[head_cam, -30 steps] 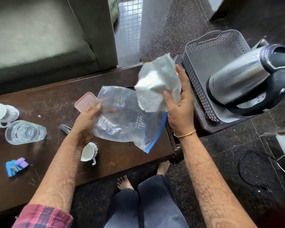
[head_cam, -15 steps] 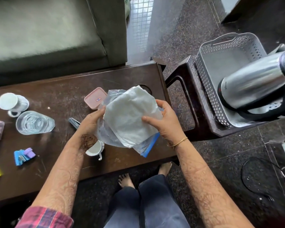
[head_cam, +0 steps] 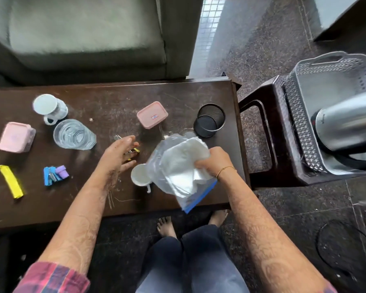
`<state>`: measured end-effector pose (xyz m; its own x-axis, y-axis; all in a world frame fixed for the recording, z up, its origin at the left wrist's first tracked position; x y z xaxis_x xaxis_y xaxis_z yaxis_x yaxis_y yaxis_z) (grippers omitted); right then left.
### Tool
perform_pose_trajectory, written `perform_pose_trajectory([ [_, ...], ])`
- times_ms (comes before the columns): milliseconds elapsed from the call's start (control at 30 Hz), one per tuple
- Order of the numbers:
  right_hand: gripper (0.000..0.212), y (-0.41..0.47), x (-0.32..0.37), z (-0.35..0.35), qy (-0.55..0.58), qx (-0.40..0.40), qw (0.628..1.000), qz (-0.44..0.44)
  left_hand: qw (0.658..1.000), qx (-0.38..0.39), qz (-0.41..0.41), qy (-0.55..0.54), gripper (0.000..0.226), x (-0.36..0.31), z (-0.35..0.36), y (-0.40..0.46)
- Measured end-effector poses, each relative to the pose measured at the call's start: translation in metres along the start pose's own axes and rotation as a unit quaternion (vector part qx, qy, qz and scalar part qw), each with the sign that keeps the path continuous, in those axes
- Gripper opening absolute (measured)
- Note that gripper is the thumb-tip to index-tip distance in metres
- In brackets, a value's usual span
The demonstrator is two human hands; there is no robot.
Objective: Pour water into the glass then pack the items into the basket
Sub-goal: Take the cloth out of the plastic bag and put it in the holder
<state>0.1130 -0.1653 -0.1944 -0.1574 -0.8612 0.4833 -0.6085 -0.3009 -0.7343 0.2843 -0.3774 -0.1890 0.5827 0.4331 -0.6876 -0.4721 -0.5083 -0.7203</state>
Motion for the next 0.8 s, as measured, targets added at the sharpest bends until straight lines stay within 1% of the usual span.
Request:
perform_pose_trajectory([
  [67, 0.015, 0.008, -0.016, 0.000, 0.002, -0.030, 0.999, 0.028, 1.000, -0.011, 0.008, 0.001, 0.029, 0.004, 0.006, -0.002],
  [133, 0.029, 0.012, -0.022, 0.004, -0.010, -0.043, 0.999, 0.025, 1.000, -0.011, 0.009, -0.005, 0.028, 0.009, 0.015, -0.003],
  [200, 0.044, 0.011, -0.017, 0.007, -0.009, -0.047, 0.999, -0.010, 1.000, -0.009, 0.008, -0.011, 0.028, 0.010, 0.026, -0.004],
  [267, 0.060, 0.003, -0.009, 0.002, 0.023, -0.056, 0.997, -0.043, 1.000, -0.012, 0.019, -0.013, 0.027, 0.010, 0.035, -0.003],
  [300, 0.062, -0.003, -0.004, -0.003, 0.035, -0.064, 0.995, -0.061, 0.999, -0.017, 0.030, -0.009, 0.026, 0.009, 0.038, -0.004],
  [333, 0.058, -0.009, 0.001, -0.010, 0.048, -0.071, 0.993, -0.082, 0.999, -0.023, 0.042, -0.005, 0.024, 0.007, 0.043, -0.007],
  [400, 0.039, -0.023, 0.010, -0.023, 0.090, -0.069, 0.985, -0.131, 0.997, -0.031, 0.063, -0.010, 0.022, 0.005, 0.054, -0.013],
  [467, 0.025, -0.037, 0.014, -0.034, 0.209, -0.037, 0.966, -0.150, 0.997, -0.022, 0.068, -0.018, 0.026, 0.004, 0.070, -0.021],
  [533, 0.019, -0.046, 0.012, -0.037, 0.339, 0.001, 0.930, -0.141, 0.998, 0.009, 0.032, -0.046, 0.043, 0.006, 0.090, -0.032],
  [600, 0.020, -0.046, 0.007, -0.036, 0.416, 0.030, 0.900, -0.129, 0.991, 0.071, -0.049, -0.102, 0.055, 0.017, 0.111, -0.041],
  [633, 0.021, -0.045, 0.004, -0.035, 0.433, 0.043, 0.891, -0.127, 0.982, 0.114, -0.084, -0.128, 0.056, 0.020, 0.122, -0.045],
  [667, 0.023, -0.044, 0.001, -0.033, 0.440, 0.054, 0.888, -0.124, 0.972, 0.153, -0.099, -0.147, 0.058, 0.021, 0.130, -0.049],
  [700, 0.025, -0.043, -0.002, -0.032, 0.442, 0.064, 0.887, -0.119, 0.965, 0.181, -0.097, -0.161, 0.063, 0.020, 0.137, -0.050],
  [733, 0.028, -0.041, -0.006, -0.031, 0.437, 0.069, 0.890, -0.113, 0.965, 0.186, -0.085, -0.162, 0.072, 0.018, 0.140, -0.047],
  [767, 0.031, -0.039, -0.011, -0.032, 0.423, 0.070, 0.897, -0.109, 0.973, 0.175, -0.055, -0.140, 0.081, 0.015, 0.141, -0.044],
  [800, 0.036, -0.038, -0.013, -0.035, 0.401, 0.062, 0.907, -0.115, 0.985, 0.145, -0.008, -0.092, 0.082, 0.008, 0.138, -0.040],
])
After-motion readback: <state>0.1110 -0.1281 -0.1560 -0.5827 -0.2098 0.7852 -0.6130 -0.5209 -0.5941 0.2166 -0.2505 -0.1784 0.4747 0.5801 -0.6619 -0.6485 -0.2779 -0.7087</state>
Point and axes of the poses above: each hand's wrist, its own y-axis towards the middle knuckle, its own z-axis out of the palm, x = y × z, the point moved 8 cm from there along y, towards the middle knuckle, and after that the axes turned 7 degrees about y, right-handed, at the moved point
